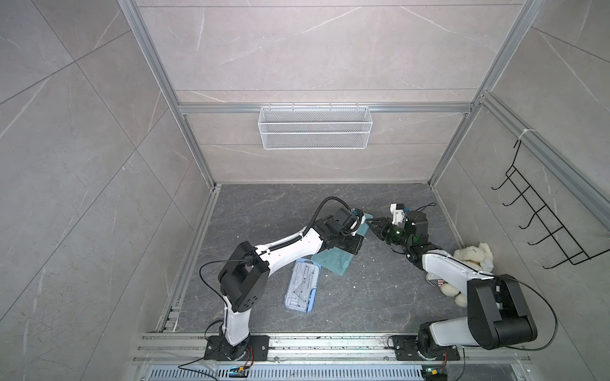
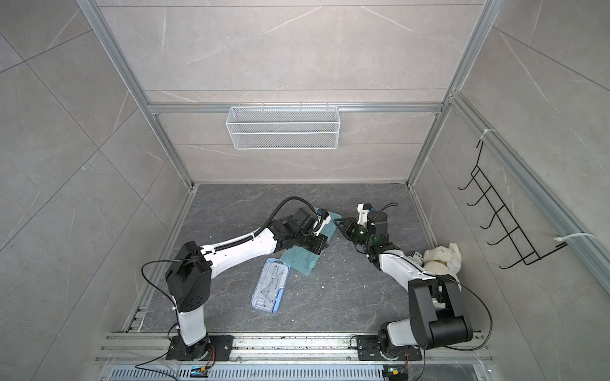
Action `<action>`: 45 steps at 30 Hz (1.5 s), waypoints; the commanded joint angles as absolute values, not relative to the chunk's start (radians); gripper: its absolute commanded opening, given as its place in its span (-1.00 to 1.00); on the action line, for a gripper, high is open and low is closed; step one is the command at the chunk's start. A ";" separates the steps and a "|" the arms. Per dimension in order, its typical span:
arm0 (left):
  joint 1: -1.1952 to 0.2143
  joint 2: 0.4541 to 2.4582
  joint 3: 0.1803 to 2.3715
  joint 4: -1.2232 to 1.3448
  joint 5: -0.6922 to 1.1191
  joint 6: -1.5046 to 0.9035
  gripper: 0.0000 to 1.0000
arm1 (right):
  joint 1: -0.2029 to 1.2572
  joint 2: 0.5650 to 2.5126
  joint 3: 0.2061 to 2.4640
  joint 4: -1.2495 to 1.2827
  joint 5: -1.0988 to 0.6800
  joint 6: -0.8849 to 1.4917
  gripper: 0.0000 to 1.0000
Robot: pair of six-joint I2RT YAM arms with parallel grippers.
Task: Open the ruler set and take out the ruler
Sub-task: Open the ruler set box.
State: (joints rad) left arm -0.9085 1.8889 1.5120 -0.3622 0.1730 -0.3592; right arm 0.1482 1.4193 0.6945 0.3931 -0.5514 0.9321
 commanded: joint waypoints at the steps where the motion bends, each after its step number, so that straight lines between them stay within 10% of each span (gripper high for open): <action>1: -0.896 1.902 1.521 -0.328 0.088 -0.359 -1.00 | 0.166 1.387 0.730 0.362 -0.580 0.940 -0.56; 45: -0.896 1.988 1.490 -0.236 -0.017 -0.388 -1.00 | 0.168 1.216 0.775 0.117 -0.592 0.928 -0.90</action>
State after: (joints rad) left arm -0.9386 1.9278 1.4986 -0.2836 0.1513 -0.3489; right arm 0.1482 1.2896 0.7227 0.1551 -0.4644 0.8829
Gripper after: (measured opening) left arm 0.083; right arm 0.193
